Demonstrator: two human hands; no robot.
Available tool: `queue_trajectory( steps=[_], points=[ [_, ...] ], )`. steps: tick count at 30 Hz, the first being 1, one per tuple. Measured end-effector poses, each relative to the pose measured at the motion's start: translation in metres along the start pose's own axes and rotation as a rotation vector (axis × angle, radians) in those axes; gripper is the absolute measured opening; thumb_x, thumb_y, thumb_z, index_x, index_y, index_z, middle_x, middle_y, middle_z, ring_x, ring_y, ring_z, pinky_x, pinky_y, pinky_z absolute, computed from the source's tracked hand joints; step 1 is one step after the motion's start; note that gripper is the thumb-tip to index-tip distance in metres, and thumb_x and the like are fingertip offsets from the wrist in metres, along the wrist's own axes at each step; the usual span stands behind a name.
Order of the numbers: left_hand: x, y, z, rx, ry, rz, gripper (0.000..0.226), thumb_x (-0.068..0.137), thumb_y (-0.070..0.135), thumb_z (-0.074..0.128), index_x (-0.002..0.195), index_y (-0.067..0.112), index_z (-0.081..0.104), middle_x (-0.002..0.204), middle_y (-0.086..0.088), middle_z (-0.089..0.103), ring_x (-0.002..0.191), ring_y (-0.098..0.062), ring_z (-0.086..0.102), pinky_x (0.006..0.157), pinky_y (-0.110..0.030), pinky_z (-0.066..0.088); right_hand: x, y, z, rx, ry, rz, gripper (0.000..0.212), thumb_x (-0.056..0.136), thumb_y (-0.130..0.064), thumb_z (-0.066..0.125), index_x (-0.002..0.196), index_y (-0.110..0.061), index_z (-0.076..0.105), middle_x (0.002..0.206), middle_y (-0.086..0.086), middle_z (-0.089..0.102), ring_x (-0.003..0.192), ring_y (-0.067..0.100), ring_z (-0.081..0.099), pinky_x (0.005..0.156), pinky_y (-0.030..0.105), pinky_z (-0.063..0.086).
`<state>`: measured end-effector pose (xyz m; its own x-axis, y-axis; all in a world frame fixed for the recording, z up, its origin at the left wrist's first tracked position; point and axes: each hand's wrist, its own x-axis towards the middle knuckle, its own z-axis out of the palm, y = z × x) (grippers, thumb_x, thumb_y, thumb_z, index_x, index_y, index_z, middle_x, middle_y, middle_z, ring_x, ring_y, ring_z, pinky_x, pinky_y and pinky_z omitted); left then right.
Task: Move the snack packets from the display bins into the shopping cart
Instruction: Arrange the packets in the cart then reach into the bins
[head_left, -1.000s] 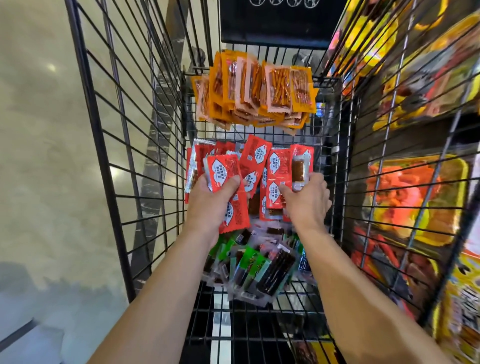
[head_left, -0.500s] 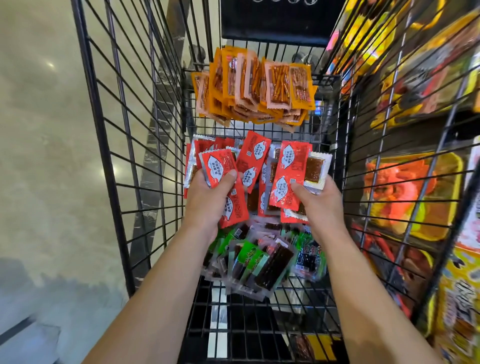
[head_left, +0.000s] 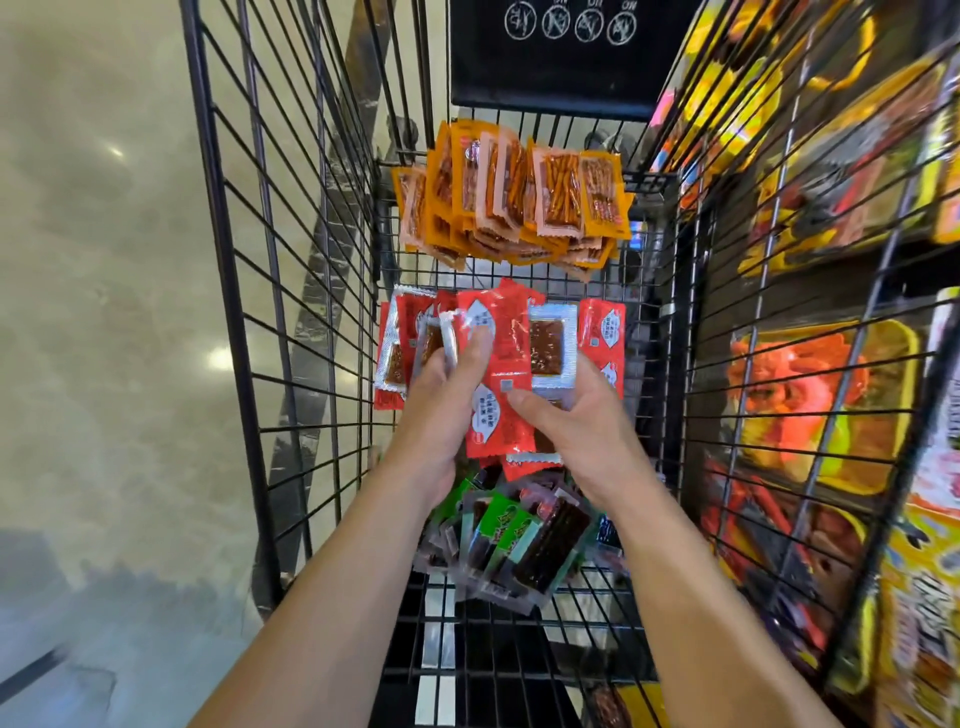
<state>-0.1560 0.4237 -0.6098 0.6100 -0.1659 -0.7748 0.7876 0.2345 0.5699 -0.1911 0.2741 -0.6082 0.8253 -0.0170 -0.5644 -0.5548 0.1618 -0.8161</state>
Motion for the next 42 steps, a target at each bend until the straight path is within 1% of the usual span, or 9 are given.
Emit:
queue_trajectory(
  steps=[2,7,13,17,20,24,34,38,42],
  points=[
    [-0.001,-0.003,-0.001,0.024,0.029,0.031,0.056,0.074,0.062,0.086,0.12,0.034,0.073,0.115,0.004,0.081,0.105,-0.015,0.078,0.077,-0.031,0.064,0.0,-0.001,0.007,-0.23,-0.023,-0.032,0.045,0.097,-0.016,0.071,0.137,-0.026,0.055,0.127,-0.012,0.069,0.119,0.009,0.066,0.099,0.033,0.057],
    [0.001,-0.01,-0.006,0.068,0.048,0.094,0.036,0.084,0.027,0.089,0.117,0.025,0.075,0.109,0.002,0.082,0.1,-0.014,0.079,0.075,-0.021,0.061,-0.004,0.0,0.012,-0.599,-0.031,0.025,0.07,0.099,-0.024,0.061,0.158,-0.013,0.024,0.148,0.005,0.034,0.146,0.022,0.032,0.121,0.046,0.03],
    [0.002,-0.013,-0.011,0.072,0.077,0.104,0.043,0.077,0.028,0.091,0.117,0.024,0.076,0.108,0.0,0.082,0.098,-0.018,0.08,0.073,-0.024,0.063,-0.006,0.0,0.006,-0.489,-0.019,0.035,0.065,0.098,-0.032,0.066,0.153,-0.023,0.033,0.139,-0.001,0.039,0.129,0.013,0.045,0.106,0.031,0.042],
    [0.004,-0.01,-0.02,0.047,0.155,0.064,0.039,0.081,0.026,0.092,0.116,0.021,0.075,0.105,0.0,0.083,0.095,-0.021,0.081,0.072,-0.034,0.066,0.01,0.009,-0.026,-0.303,0.421,0.064,0.035,0.099,-0.031,0.068,0.132,-0.024,0.061,0.117,-0.007,0.064,0.105,0.009,0.064,0.087,0.019,0.049],
    [0.005,-0.009,-0.023,0.019,0.197,0.056,0.038,0.083,0.023,0.09,0.118,0.02,0.074,0.104,0.0,0.083,0.093,-0.02,0.081,0.069,-0.033,0.066,0.033,0.022,-0.053,-0.512,0.613,0.243,0.048,0.1,-0.044,0.063,0.135,-0.012,0.059,0.12,0.005,0.068,0.101,0.02,0.064,0.08,0.027,0.047],
    [0.007,-0.01,-0.022,0.03,0.198,0.055,0.039,0.083,0.025,0.09,0.119,0.02,0.074,0.105,0.002,0.083,0.093,-0.018,0.081,0.068,-0.032,0.065,0.057,0.042,-0.065,-0.748,0.572,0.438,0.059,0.097,-0.054,0.063,0.132,-0.008,0.055,0.132,0.018,0.054,0.12,0.038,0.056,0.099,0.041,0.046],
    [0.01,-0.012,-0.023,0.02,0.204,0.053,0.038,0.084,0.024,0.089,0.118,0.02,0.073,0.103,0.002,0.083,0.092,-0.018,0.081,0.067,-0.031,0.065,0.063,0.055,-0.066,-0.776,0.587,0.429,0.047,0.091,-0.044,0.076,0.123,-0.015,0.056,0.127,0.012,0.058,0.12,0.035,0.057,0.103,0.046,0.048],
    [0.011,-0.012,-0.021,0.03,0.201,0.053,0.035,0.083,0.024,0.09,0.114,0.022,0.074,0.102,0.002,0.083,0.092,-0.018,0.081,0.066,-0.03,0.065,0.063,0.055,-0.07,-0.796,0.585,0.43,0.037,0.09,-0.041,0.077,0.113,-0.015,0.064,0.12,0.008,0.067,0.114,0.032,0.062,0.098,0.043,0.052],
    [0.008,-0.009,-0.018,0.032,0.198,0.06,0.037,0.085,0.023,0.089,0.118,0.019,0.073,0.103,0.001,0.083,0.092,-0.019,0.081,0.067,-0.032,0.065,0.06,0.057,-0.069,-0.672,0.576,0.366,0.011,0.096,-0.028,0.072,0.098,-0.021,0.064,0.108,0.004,0.069,0.074,0.012,0.061,0.061,0.022,0.044]
  ],
)
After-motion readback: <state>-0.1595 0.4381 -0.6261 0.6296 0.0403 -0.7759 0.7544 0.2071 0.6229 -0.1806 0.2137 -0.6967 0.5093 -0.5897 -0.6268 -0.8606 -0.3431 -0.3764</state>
